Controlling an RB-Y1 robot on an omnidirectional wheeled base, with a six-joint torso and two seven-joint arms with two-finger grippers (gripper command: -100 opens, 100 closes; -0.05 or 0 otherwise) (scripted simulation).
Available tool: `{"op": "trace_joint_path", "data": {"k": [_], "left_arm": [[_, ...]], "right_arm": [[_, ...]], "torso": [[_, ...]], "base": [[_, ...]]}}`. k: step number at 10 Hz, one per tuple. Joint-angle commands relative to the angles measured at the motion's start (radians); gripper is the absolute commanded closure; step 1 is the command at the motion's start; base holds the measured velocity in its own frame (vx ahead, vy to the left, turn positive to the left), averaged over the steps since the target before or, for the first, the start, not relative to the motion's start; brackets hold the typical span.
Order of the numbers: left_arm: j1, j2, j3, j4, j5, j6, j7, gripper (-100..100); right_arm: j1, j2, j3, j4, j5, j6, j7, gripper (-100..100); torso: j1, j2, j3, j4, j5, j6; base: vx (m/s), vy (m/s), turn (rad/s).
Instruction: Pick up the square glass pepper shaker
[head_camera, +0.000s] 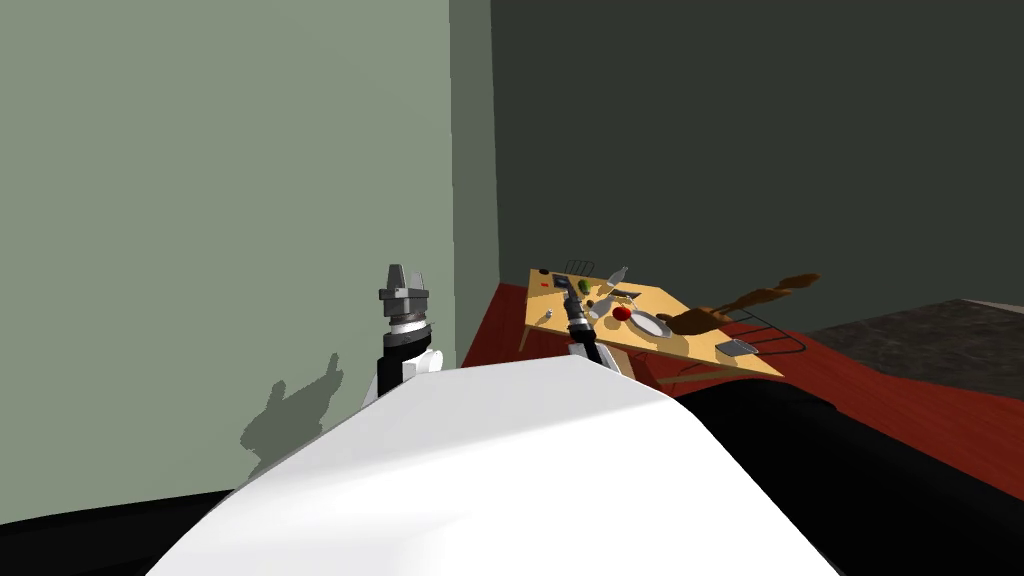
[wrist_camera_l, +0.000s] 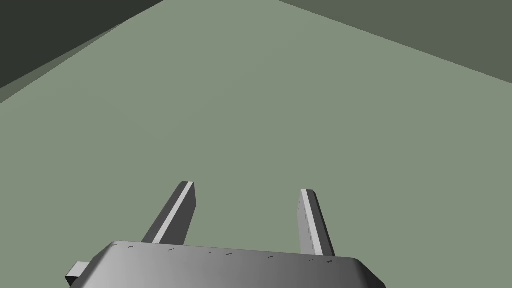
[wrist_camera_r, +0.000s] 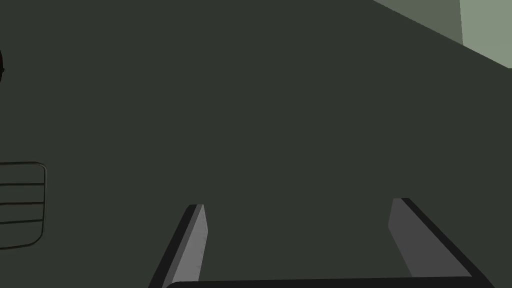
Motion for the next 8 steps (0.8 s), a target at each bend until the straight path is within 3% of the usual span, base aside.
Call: {"op": "trace_joint_path", "data": {"k": [1, 2, 7, 8], "left_arm": [[0.000, 0.000, 0.000, 0.000, 0.000, 0.000, 0.000, 0], [0.000, 0.000, 0.000, 0.000, 0.000, 0.000, 0.000, 0], [0.000, 0.000, 0.000, 0.000, 0.000, 0.000, 0.000, 0], [0.000, 0.000, 0.000, 0.000, 0.000, 0.000, 0.000, 0]], "right_arm": [[-0.021, -0.009, -0.017, 0.050, 0.045, 0.030, 0.011, -100], [-0.021, -0.009, -0.017, 0.057, 0.045, 0.030, 0.011, -100], [-0.075, -0.023, -0.050, 0.217, 0.180, 0.101, 0.056, -100], [-0.075, -0.023, -0.050, 0.225, 0.184, 0.101, 0.056, -100]], "torso": [[0.000, 0.000, 0.000, 0.000, 0.000, 0.000], [0.001, 0.000, 0.000, 0.000, 0.000, 0.000], [0.000, 0.000, 0.000, 0.000, 0.000, 0.000], [0.001, 0.000, 0.000, 0.000, 0.000, 0.000]], "base": [[0.046, 0.055, -0.092], [0.033, 0.047, -0.031], [0.046, 0.045, -0.050], [0.048, 0.047, -0.026]]}}
